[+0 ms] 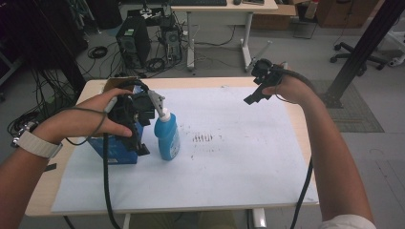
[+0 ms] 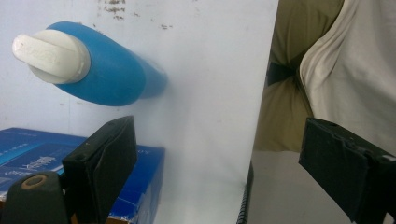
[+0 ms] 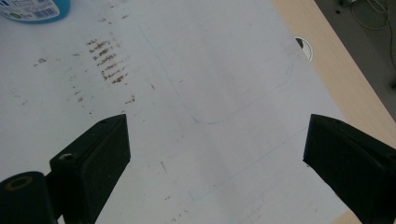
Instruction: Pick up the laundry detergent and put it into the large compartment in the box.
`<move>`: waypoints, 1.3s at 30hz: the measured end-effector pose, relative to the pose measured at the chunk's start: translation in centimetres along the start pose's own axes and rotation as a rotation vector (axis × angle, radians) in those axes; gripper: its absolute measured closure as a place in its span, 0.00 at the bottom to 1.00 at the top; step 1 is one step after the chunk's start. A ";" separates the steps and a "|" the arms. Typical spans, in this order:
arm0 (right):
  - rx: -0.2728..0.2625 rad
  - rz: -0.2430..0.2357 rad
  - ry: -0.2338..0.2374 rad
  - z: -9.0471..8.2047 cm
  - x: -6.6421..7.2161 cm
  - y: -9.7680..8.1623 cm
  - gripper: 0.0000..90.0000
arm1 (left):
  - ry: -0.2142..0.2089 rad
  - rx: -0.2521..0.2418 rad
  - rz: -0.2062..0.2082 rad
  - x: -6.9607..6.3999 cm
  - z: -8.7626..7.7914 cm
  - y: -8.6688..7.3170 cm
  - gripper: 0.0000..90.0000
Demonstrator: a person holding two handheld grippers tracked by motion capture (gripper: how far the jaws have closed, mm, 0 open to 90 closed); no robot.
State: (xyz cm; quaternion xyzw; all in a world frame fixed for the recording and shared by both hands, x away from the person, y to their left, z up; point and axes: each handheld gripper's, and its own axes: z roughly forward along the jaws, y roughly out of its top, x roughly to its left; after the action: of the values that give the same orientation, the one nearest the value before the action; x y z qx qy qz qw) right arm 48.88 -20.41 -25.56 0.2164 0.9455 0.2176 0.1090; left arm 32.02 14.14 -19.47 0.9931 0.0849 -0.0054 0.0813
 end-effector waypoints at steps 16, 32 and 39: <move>-0.005 -0.005 -0.004 -0.4 0.2 -0.1 0.08 | 0.023 0.000 -0.020 -0.5 -0.6 0.4 0.11; -0.021 -0.003 -0.008 -0.7 0.3 -0.4 0.08 | 0.094 -0.011 -0.190 0.0 -2.0 0.7 0.09; -0.023 -0.006 -0.010 -0.7 0.4 -0.4 0.08 | 0.119 -0.030 -0.285 0.3 -2.9 1.1 0.09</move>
State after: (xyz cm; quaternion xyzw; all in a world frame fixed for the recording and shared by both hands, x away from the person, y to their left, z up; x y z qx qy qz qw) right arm 48.20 -20.80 -25.12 0.2133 0.9430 0.2273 0.1167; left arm 32.50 13.59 -16.45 0.9682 0.2297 0.0431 0.0891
